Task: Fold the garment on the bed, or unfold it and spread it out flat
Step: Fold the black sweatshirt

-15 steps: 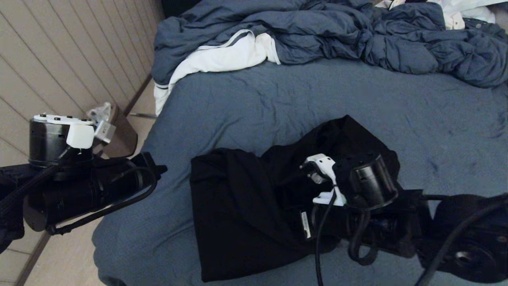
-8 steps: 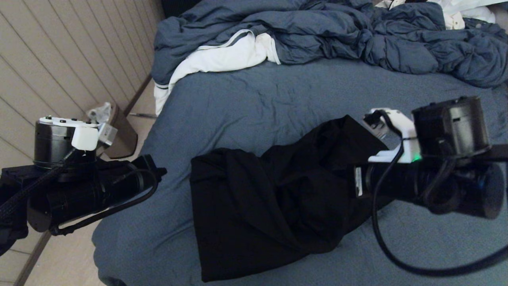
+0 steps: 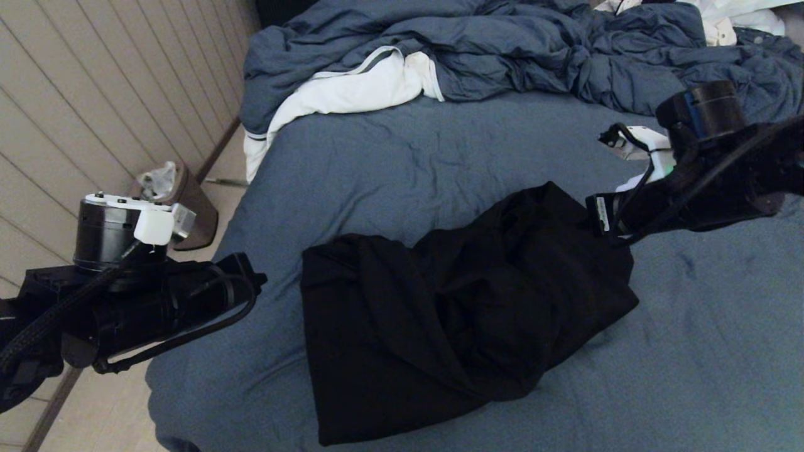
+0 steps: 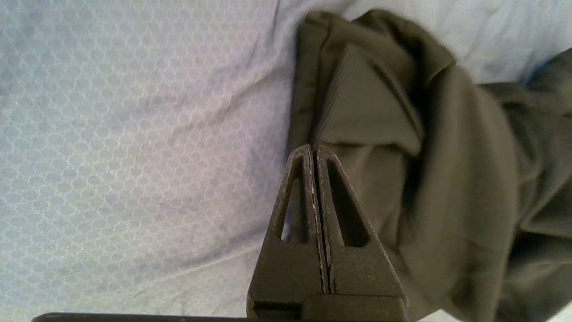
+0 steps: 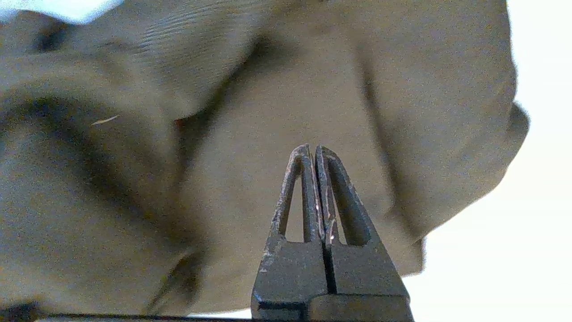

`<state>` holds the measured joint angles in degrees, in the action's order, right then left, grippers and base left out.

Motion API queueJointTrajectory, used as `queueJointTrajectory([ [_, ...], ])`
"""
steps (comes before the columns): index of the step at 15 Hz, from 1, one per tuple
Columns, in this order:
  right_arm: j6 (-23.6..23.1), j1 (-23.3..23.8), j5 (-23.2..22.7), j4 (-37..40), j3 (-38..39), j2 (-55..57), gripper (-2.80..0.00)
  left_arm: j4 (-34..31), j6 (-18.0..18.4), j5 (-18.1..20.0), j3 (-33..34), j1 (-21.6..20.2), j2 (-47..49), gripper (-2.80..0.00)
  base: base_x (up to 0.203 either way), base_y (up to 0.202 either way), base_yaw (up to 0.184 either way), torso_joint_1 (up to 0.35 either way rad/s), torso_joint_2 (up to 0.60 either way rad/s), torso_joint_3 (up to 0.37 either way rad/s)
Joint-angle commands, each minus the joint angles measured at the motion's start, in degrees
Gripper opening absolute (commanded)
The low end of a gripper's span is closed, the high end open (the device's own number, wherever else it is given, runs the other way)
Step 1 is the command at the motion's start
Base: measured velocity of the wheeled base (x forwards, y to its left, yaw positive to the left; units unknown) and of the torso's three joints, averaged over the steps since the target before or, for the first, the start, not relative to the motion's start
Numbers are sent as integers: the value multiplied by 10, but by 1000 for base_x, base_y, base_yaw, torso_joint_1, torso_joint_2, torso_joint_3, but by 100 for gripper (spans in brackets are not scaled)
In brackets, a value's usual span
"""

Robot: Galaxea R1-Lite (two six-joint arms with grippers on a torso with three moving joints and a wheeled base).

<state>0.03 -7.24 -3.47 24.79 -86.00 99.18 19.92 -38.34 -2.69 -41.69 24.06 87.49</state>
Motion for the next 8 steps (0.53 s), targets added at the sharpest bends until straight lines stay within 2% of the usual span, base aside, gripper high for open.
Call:
queueJointTrajectory([
  [1, -21, 26, -10, 33, -67, 84, -280, 2, -2, 0, 0, 0, 16, -280, 0, 0, 0, 0, 0, 0],
  [3, -64, 59, -37, 56, -125, 136, -280, 6, -1, 0, 2, 0, 29, -280, 0, 0, 0, 0, 0, 0],
  [5, -77, 97, -103, 64, -162, 163, -280, 7, -2, 1, 4, 0, 36, -280, 0, 0, 0, 0, 0, 0],
  [6, -76, 115, -138, 73, -178, 164, -172, 7, -2, 1, 4, 0, 37, -280, 0, 0, 0, 0, 0, 0],
  [7, -74, 124, -154, 87, -204, 166, 0, 7, -2, 1, 5, 1, 36, -280, 0, 0, 0, 0, 0, 0],
  [8, -67, 132, -163, 109, -236, 168, 0, 7, -2, 0, 5, 1, 35, -280, 0, 0, 0, 0, 0, 0],
])
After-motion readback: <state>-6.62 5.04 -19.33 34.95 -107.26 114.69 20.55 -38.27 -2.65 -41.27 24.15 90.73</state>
